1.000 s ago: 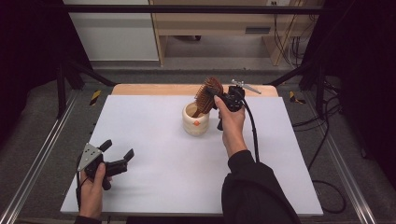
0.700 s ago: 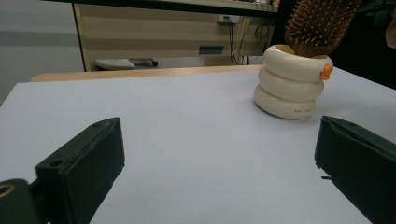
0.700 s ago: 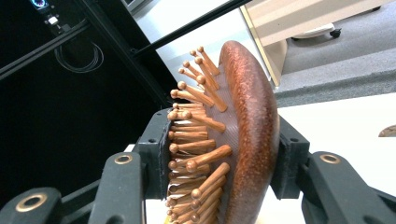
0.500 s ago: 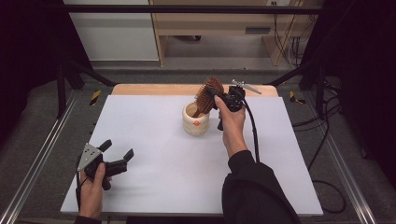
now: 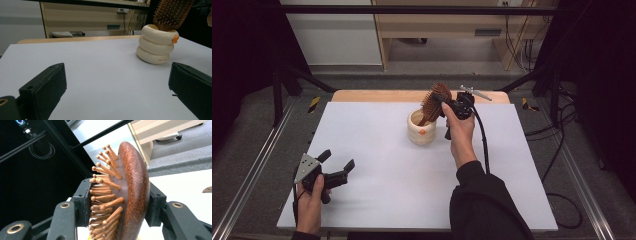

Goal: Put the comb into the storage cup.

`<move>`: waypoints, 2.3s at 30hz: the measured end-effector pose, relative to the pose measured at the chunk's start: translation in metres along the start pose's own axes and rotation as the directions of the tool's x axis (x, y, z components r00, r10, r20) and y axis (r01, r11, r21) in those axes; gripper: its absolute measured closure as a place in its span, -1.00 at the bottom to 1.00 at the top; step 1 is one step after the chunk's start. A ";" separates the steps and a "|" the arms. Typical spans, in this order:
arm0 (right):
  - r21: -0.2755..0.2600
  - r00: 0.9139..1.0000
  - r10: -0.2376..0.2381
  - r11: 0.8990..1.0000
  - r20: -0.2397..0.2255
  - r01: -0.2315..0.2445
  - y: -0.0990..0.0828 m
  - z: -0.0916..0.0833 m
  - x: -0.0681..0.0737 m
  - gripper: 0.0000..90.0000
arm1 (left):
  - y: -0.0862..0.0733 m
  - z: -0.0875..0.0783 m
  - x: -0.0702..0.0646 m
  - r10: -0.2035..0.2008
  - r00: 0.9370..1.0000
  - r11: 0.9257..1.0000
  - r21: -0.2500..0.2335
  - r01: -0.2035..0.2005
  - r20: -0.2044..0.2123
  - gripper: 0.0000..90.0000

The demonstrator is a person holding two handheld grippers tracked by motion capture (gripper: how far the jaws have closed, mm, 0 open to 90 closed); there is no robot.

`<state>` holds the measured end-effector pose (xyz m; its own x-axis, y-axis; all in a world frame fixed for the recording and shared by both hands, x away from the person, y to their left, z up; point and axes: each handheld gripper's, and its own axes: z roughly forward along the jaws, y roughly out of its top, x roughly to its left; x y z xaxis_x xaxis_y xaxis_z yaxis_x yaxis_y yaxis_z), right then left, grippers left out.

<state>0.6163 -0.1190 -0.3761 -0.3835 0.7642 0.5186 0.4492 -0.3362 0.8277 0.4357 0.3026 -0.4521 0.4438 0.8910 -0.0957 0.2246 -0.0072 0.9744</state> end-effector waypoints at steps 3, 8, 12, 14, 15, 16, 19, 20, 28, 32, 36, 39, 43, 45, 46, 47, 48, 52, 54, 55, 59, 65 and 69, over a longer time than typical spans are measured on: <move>0.000 1.000 0.003 1.000 0.001 -0.003 0.000 0.000 0.000 0.09 | 0.000 0.001 0.000 -0.001 1.000 1.000 0.002 0.001 0.002 -0.96; -0.001 1.000 0.000 1.000 0.002 0.000 0.000 0.000 0.000 0.09 | 0.000 0.000 0.000 -0.001 1.000 1.000 0.001 0.001 0.001 -0.96; 0.002 1.000 -0.002 1.000 0.001 0.002 0.000 0.000 0.000 0.09 | 0.000 0.001 0.000 0.001 1.000 1.000 0.003 -0.001 0.002 -0.96; 0.002 1.000 -0.003 1.000 0.001 0.003 0.000 0.000 0.000 0.09 | 0.000 0.001 0.000 0.000 1.000 1.000 0.003 0.000 0.001 -0.96; 0.002 1.000 -0.003 1.000 0.002 0.003 0.000 0.000 0.000 0.09 | 0.000 0.001 0.000 0.001 1.000 1.000 0.003 -0.001 0.001 -0.96; 0.001 1.000 -0.003 1.000 0.002 0.003 0.000 0.000 0.000 0.09 | 0.000 0.000 0.000 0.000 1.000 1.000 0.002 0.000 0.001 -0.96; 0.002 1.000 -0.002 1.000 0.002 0.002 0.000 0.000 0.000 0.08 | 0.000 0.001 0.000 -0.001 1.000 1.000 0.003 0.001 0.001 -0.96; 0.001 1.000 -0.003 1.000 0.003 0.003 0.000 0.000 0.000 0.07 | 0.000 0.001 0.000 -0.001 1.000 1.000 0.004 0.001 0.002 -0.96; 0.000 1.000 0.006 1.000 0.006 -0.006 0.000 0.001 -0.002 0.06 | 0.000 0.001 0.000 -0.002 1.000 1.000 -0.002 0.002 -0.001 -0.96; 0.001 1.000 0.006 1.000 0.007 -0.006 0.000 0.001 -0.003 0.05 | 0.000 0.000 0.001 -0.002 1.000 1.000 -0.002 0.002 -0.005 -0.96; 0.003 1.000 0.006 1.000 0.004 -0.006 0.000 0.001 -0.003 0.04 | 0.000 0.000 0.001 -0.001 1.000 1.000 0.000 0.001 -0.003 -0.96; 0.005 1.000 0.006 1.000 0.004 -0.006 0.000 0.001 -0.003 0.04 | 0.000 0.000 0.001 -0.001 1.000 1.000 0.000 0.001 -0.003 -0.96; 0.006 1.000 0.005 1.000 0.001 -0.005 0.000 0.001 -0.003 0.04 | 0.000 0.000 0.001 -0.002 1.000 1.000 0.000 0.002 -0.003 -0.96; 0.008 1.000 0.008 1.000 -0.002 -0.008 0.000 0.001 -0.003 0.03 | 0.000 0.000 0.001 -0.001 1.000 1.000 0.001 0.001 -0.003 -0.96; 0.009 1.000 0.009 1.000 -0.003 -0.009 0.000 0.001 -0.003 0.03 | 0.000 0.000 0.001 -0.001 1.000 1.000 0.001 0.001 -0.003 -0.96; 0.010 1.000 0.008 1.000 -0.005 -0.008 0.000 0.001 -0.004 0.03 | 0.000 0.000 0.001 -0.001 1.000 1.000 0.001 0.001 -0.002 -0.96; 0.010 1.000 0.007 1.000 -0.007 -0.007 0.000 0.001 -0.004 0.02 | 0.000 0.000 0.001 -0.001 1.000 1.000 0.001 0.001 -0.002 -0.96; 0.013 1.000 0.001 1.000 -0.007 -0.001 0.000 0.001 -0.004 0.01 | 0.000 0.000 0.001 -0.002 1.000 1.000 0.000 0.002 -0.003 -0.96; 0.011 1.000 0.001 1.000 -0.010 -0.001 0.001 0.001 -0.004 0.00 | 0.000 0.000 0.001 -0.002 1.000 1.000 0.001 0.002 -0.003 -0.96; 0.011 1.000 0.006 1.000 -0.014 -0.006 0.001 0.001 -0.004 -0.01 | 0.000 0.000 0.001 -0.001 1.000 1.000 0.001 0.001 -0.003 -0.96; 0.011 1.000 0.005 1.000 -0.020 -0.005 0.001 0.001 -0.004 -0.03 | 0.000 0.000 0.001 -0.002 1.000 1.000 0.002 0.002 -0.002 -0.96; 0.014 1.000 -0.007 1.000 -0.018 0.007 0.002 0.000 -0.003 -0.15 | 0.000 0.001 0.001 0.000 1.000 1.000 0.002 0.000 -0.001 -0.96; 0.022 1.000 -0.012 1.000 -0.012 0.012 0.002 -0.001 -0.002 -0.25 | 0.000 0.001 0.001 0.000 1.000 1.000 0.002 0.000 -0.001 -0.96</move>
<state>0.6176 -0.1217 -0.3753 -0.3986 0.7612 0.5116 0.4624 -0.3150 0.8289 0.4364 0.3029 -0.4525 0.4428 0.8915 -0.0959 0.2266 -0.0077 0.9740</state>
